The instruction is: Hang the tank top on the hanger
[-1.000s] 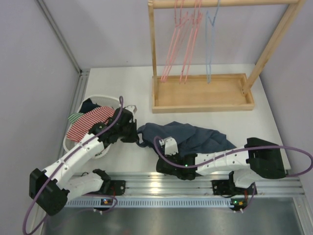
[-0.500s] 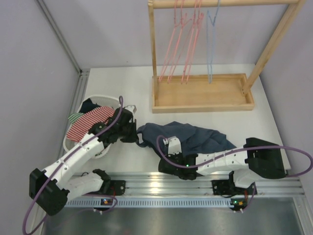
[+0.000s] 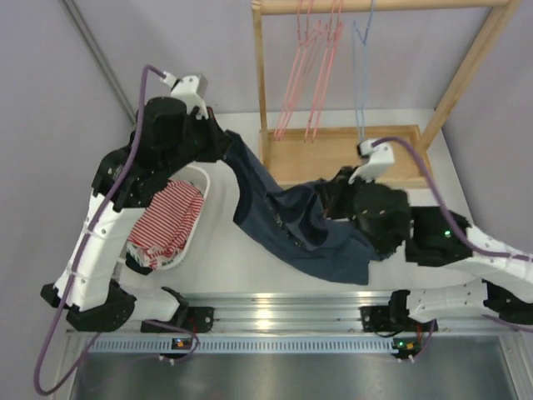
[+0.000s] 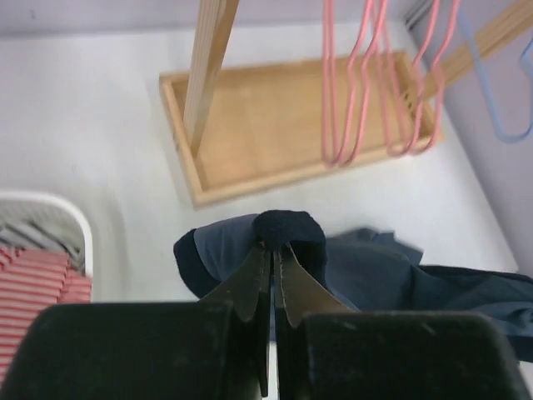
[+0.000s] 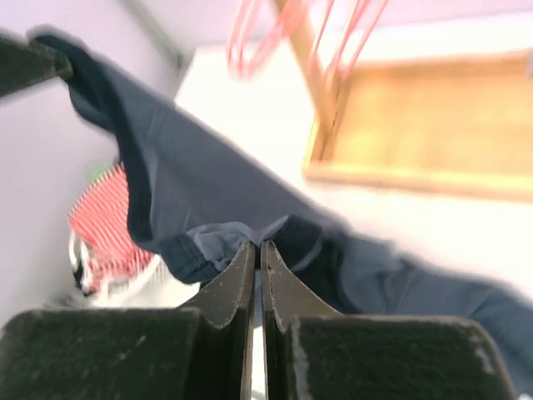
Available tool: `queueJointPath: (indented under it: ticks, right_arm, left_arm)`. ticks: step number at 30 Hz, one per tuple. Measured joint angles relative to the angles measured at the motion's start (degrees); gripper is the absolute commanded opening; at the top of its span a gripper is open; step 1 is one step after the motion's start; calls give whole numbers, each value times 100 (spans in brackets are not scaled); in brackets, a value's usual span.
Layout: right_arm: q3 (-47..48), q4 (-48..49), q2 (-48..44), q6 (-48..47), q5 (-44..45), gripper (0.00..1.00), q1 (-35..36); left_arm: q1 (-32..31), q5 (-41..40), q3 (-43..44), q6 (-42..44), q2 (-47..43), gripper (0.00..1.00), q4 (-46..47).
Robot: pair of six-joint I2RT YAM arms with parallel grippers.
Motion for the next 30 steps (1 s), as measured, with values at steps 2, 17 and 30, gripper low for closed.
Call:
queueJointPath:
  ticks: [2,17,30]
  right_arm:
    - [673,-59,-22,-476,28,0,-343]
    - [2524,-798,546,-1816,-684,0,-1370]
    - [-2743,-450,-1329,-175,-1484,0,-1604]
  left_arm:
    - [0,-70,935,101,461,0,-109]
    - [964,1246,2559,13,1604,0,-221]
    - [769,2374,-4085,-487,-1106,0,1014]
